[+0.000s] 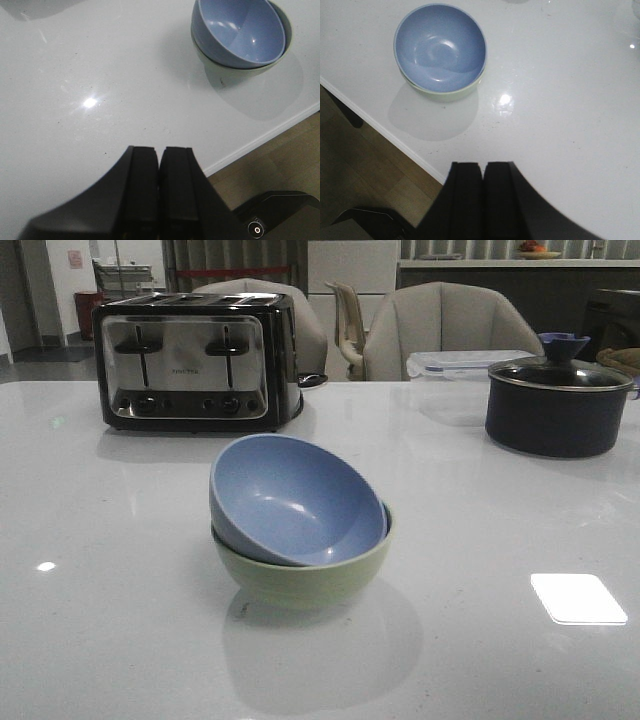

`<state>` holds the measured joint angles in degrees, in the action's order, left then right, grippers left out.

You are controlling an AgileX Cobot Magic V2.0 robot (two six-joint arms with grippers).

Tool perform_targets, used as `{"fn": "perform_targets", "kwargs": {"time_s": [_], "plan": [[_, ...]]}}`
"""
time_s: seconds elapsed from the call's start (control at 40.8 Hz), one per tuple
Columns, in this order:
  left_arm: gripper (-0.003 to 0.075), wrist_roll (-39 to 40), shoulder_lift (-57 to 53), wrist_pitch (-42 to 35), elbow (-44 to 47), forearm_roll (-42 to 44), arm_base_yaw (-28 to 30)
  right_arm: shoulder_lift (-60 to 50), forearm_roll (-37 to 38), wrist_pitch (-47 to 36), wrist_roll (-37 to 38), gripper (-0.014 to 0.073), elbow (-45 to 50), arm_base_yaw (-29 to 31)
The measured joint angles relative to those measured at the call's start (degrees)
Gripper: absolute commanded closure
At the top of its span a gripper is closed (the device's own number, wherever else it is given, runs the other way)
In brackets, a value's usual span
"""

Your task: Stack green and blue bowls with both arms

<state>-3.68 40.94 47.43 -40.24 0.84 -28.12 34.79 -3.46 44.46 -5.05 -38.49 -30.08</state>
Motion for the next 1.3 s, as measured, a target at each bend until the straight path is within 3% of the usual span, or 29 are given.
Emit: {"fn": "perform_targets", "kwargs": {"time_s": [0.392, 0.662, 0.883, 1.104, 1.3], "plan": [[0.0619, 0.1, -3.8, -2.3, 1.1, 0.8, 1.7, 0.0, 0.0, 0.0, 0.0, 0.0559, 0.0, 0.0], [0.0619, 0.1, -22.4, -19.4, 16.3, 4.9, 14.5, 0.0, 0.0, 0.0, 0.0, 0.0559, 0.0, 0.0], [0.0619, 0.1, -38.1, -30.3, 31.6, 2.8, 21.6, 0.0, 0.0, 0.0, 0.0, 0.0559, 0.0, 0.0], [0.0619, 0.2, -41.2, -37.2, 39.9, -0.8, 23.1, 0.0, 0.0, 0.0, 0.0, 0.0559, 0.0, 0.0], [0.0619, 0.3, -41.2, -42.6, 40.5, -3.1, 23.4, 0.0, 0.0, 0.0, 0.0, 0.0559, 0.0, 0.0]]}}
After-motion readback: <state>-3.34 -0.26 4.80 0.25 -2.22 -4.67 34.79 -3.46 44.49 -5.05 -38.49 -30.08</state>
